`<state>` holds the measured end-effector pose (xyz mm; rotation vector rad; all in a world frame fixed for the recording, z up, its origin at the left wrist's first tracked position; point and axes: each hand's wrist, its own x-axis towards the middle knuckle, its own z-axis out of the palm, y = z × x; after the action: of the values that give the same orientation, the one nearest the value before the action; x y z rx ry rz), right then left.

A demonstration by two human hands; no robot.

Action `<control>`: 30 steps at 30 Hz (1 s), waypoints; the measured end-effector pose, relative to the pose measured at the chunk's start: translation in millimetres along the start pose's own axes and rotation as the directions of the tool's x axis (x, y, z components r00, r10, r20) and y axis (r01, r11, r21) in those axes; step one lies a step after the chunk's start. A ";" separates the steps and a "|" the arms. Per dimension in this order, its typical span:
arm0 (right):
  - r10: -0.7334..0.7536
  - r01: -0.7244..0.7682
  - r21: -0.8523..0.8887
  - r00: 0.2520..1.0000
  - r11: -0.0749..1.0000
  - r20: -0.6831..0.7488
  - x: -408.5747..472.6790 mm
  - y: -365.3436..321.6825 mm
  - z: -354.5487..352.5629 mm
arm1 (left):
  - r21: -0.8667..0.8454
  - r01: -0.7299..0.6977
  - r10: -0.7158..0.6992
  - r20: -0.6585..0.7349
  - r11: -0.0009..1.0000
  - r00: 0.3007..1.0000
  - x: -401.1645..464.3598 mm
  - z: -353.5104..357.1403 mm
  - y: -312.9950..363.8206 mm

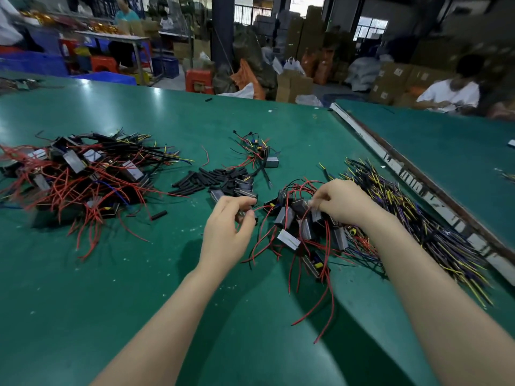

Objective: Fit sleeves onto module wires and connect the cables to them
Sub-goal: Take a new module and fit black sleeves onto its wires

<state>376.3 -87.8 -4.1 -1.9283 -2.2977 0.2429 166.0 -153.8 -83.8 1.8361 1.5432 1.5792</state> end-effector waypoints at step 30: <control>-0.003 0.314 0.881 0.942 0.355 -0.335 -27.7 -98.6 72.4 | -0.701 0.386 -0.288 0.261 0.600 0.921 16.4 -16.4 3.8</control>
<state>271.4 -134.5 -54.5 -1.0012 -1.4981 0.9480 151.6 -148.6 -65.9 1.0662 0.8802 1.5358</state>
